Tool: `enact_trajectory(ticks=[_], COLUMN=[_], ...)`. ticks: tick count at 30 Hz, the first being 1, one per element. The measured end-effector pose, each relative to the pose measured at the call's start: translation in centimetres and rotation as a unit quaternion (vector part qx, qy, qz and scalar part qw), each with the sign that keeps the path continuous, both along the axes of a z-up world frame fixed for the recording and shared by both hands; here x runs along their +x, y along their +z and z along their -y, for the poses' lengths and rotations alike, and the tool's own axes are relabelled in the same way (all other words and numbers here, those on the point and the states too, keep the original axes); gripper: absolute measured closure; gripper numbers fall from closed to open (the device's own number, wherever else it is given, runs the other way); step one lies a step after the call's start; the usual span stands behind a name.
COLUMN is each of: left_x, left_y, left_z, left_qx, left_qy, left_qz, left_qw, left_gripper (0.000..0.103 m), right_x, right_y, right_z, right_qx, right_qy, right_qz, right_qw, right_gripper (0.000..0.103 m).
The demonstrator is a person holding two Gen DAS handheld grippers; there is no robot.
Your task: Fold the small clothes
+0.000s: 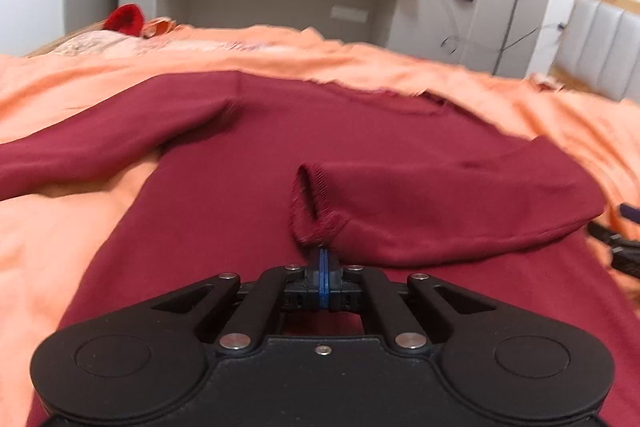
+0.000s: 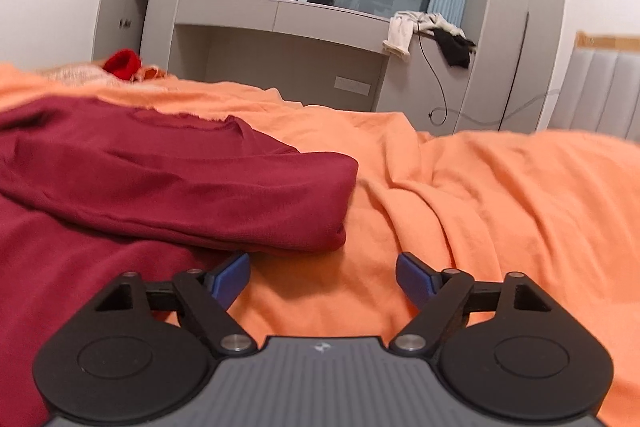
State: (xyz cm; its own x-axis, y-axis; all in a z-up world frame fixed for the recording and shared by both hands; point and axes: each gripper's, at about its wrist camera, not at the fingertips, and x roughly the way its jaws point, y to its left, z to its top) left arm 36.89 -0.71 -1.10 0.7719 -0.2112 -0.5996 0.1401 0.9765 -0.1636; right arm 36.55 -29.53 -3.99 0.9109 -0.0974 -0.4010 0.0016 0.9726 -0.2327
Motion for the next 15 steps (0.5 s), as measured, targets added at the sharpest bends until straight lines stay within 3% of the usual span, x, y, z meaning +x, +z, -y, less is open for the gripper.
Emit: enact_trajectory(ticks=[2,4,8,12,15], left_x=[0.0,0.3,0.4,0.6,1.5], left_y=[0.2,0.5,1.0,1.0,0.4], left_z=[-0.2,-0.2,0.6,1.4,1.8], left_qx=[-0.020,-0.036,-0.045,-0.038,-0.019], left_qy=[0.000,0.004,0.006,0.009,0.022], left_qz=[0.010,0.018,0.034,0.037,0.010], left_qw=[0.9998,0.9992,0.9984,0.9986,0.9995], left_gripper=[0.082,0.079,0.055,0.048,0.056], right_x=[0.4,0.7,1.2,1.7,1.8], right_y=[-0.2,-0.3,-0.2,-0.3,-0.2], right_z=[-0.3,-0.3,0.1,0.4,0.3], right_qx=[-0.014,-0.023,-0.022,-0.016,-0.019], right_qy=[0.000,0.001,0.006,0.018,0.026], right_qz=[0.004,0.008,0.016,0.022,0.025], right_qw=[1.000,1.000,1.000,0.999,0.999], right_gripper=[0.024,0.026,0.032,0.040,0.048])
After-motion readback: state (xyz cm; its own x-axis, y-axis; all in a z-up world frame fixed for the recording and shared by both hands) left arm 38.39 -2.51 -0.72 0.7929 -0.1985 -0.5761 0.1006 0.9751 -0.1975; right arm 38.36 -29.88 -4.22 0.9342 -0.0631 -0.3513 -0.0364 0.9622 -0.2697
